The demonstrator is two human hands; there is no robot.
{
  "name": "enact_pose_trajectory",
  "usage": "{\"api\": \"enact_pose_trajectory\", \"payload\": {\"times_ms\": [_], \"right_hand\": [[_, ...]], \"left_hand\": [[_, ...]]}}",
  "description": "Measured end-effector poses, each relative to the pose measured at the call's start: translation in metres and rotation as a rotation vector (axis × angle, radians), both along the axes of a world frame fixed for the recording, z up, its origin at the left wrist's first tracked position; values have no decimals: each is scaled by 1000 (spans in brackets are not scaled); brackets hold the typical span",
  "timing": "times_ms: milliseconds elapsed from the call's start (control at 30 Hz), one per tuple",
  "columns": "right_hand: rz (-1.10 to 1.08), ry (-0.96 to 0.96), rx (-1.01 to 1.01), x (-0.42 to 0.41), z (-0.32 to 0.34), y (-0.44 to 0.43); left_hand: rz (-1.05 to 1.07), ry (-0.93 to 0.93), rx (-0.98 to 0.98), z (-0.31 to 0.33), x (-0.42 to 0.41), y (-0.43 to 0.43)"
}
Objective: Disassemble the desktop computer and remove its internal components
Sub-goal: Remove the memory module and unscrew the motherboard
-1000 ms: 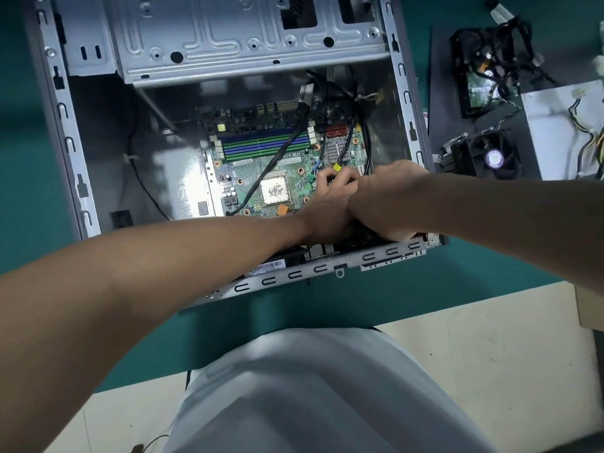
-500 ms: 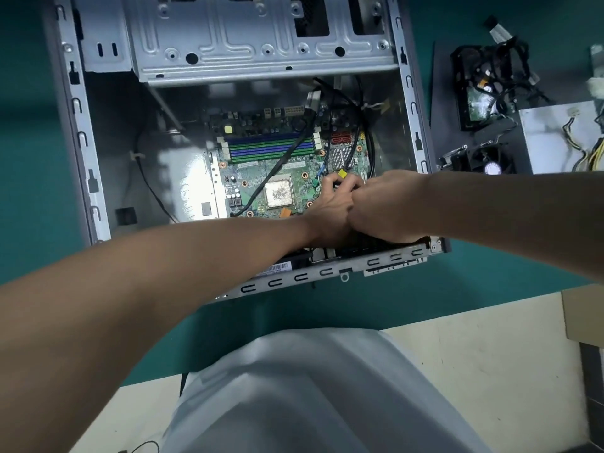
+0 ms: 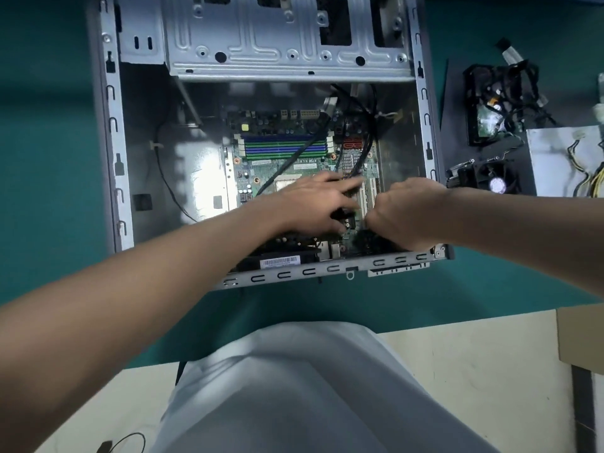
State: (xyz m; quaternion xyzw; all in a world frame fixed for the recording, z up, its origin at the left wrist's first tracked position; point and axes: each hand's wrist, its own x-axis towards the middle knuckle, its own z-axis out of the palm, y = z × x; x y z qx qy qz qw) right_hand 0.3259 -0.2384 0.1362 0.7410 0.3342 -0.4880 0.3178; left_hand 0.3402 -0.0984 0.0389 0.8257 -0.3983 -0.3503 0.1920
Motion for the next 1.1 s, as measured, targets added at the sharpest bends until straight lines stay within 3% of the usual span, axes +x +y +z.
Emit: {"api": "enact_pose_trajectory", "payload": {"times_ms": [167, 367, 1100], "right_hand": [[6, 62, -105, 0, -8, 1], [-121, -56, -60, -5, -14, 7], [-469, 32, -122, -15, -25, 14]], "left_hand": [[-59, 68, 201, -5, -6, 19], [-61, 156, 226, -5, -2, 19], [-55, 209, 230, 4, 1, 24]]}}
